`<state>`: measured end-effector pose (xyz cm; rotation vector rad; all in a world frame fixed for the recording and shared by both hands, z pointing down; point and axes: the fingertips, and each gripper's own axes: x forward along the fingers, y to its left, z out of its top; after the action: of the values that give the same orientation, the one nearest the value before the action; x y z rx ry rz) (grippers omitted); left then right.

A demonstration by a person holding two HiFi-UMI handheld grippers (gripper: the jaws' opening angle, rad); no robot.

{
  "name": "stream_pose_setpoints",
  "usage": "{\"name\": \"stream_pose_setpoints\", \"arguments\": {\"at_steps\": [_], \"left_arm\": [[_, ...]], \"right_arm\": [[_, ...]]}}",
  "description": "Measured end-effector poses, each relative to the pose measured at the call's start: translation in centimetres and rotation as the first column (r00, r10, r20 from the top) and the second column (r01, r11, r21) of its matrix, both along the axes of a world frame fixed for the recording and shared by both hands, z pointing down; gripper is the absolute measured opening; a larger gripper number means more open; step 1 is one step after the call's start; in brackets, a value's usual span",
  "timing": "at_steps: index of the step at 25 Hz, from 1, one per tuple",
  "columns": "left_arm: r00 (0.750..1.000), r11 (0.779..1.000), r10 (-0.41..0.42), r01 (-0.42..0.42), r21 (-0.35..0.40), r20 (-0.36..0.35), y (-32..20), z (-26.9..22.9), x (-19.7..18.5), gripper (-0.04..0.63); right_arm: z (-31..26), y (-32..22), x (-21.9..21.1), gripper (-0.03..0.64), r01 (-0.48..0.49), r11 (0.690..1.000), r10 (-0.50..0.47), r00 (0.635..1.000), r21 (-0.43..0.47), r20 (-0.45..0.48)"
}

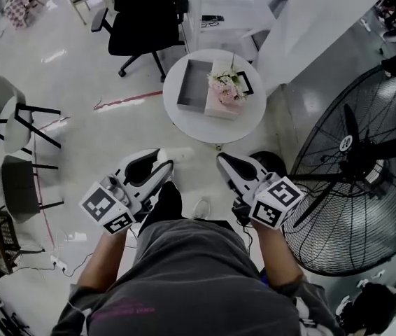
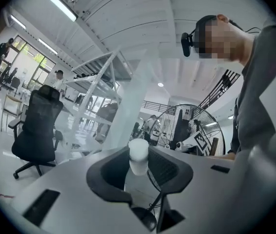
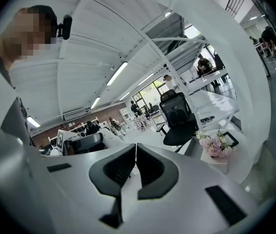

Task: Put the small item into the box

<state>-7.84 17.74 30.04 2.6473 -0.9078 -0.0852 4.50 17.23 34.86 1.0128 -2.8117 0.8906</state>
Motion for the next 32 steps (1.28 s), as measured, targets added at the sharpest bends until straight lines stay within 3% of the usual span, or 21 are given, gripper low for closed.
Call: {"name": "stream_pose_setpoints", "arguments": {"at_steps": [18, 26, 32], "left_arm": [[0.996, 0.995, 0.082, -0.083, -0.060, -0.023, -18.2, 2.0, -9.1, 0.129], [0.993, 0.989, 0.119, -0.121, -0.091, -0.019, -23.8, 3.3, -11.1, 0.129], [0.989, 0.980, 0.145, -0.146, -0.136, -0.015, -27.4, 5.3, -10.2, 0.129]], "right_arm": [[1.0, -16.4, -8.8, 0.023, -0.082, 0.995, 0.078, 0.995, -0.053, -0.066], [1.7, -21.1, -10.3, 0.023, -0.128, 0.989, 0.121, 0.988, -0.074, -0.094], [2.5, -24.3, -9.4, 0.023, -0.152, 0.984, 0.143, 0.985, -0.097, -0.092]]}}
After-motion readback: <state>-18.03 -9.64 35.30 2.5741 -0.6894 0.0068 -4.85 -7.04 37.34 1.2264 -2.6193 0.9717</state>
